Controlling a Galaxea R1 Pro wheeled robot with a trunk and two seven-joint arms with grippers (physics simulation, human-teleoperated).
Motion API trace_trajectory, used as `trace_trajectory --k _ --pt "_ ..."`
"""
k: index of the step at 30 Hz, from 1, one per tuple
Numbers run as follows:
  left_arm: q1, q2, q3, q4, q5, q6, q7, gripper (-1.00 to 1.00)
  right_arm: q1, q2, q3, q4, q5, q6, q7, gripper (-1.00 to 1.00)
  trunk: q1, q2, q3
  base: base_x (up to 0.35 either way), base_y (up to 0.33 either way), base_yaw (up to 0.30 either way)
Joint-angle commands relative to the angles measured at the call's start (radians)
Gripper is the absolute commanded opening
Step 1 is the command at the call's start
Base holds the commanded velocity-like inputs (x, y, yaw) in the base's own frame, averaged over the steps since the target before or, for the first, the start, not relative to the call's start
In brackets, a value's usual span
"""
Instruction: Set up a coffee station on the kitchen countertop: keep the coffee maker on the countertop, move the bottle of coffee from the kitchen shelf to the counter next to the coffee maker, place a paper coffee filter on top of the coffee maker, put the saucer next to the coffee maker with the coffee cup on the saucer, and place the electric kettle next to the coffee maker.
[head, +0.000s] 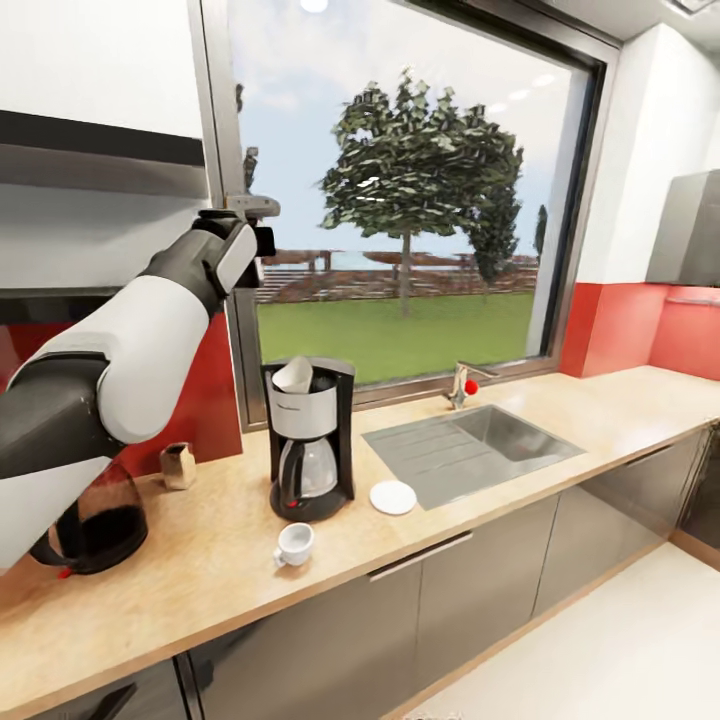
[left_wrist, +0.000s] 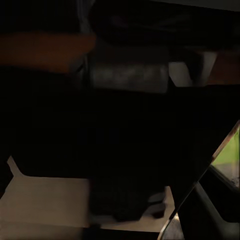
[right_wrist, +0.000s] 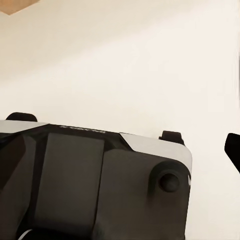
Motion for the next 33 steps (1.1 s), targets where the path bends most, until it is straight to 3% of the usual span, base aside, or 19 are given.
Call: trace_trajectory --k 1,15,21,23,30,33 --pt "0.0 -0.001 0.007 -0.002 -0.006 0.004 -0.007 -1.0 -0.001 0.0 0.002 0.002 0.002 0.0 0.002 1.0 0.0 -0.001 0.0 0.0 0.0 -0.251" --pt "0.0 0.002 0.009 0.019 -0.005 0.004 -0.016 -1.0 -0.001 0.0 0.002 0.002 0.002 0.0 0.002 1.0 0.0 -0.001 0.0 -0.242 -0.117 -0.182" --pt "0.025 0.033 0.011 0.029 -0.004 -0.005 -0.017 -1.0 -0.001 0.0 0.002 0.002 0.002 0.0 0.002 1.0 0.0 -0.001 0.0 -0.283 -0.008 -0.01" --pt "0.039 0.045 0.011 0.044 -0.004 -0.032 -0.017 -1.0 -0.001 0.0 0.002 0.002 0.002 0.0 0.002 1.0 0.0 -0.001 0.0 -0.074 -0.001 -0.001" --pt "0.123 0.077 0.013 0.143 -0.005 -0.237 -0.021 -1.0 -0.001 0.0 0.002 0.002 0.002 -0.001 0.002 1.0 0.0 -0.001 0.0 -0.01 0.0 0.0" --pt "0.168 0.092 0.014 0.154 -0.006 -0.298 -0.077 -1.0 -0.001 0.0 0.002 0.002 0.002 -0.002 0.002 1.0 0.0 -0.001 0.0 0.0 0.0 0.0"
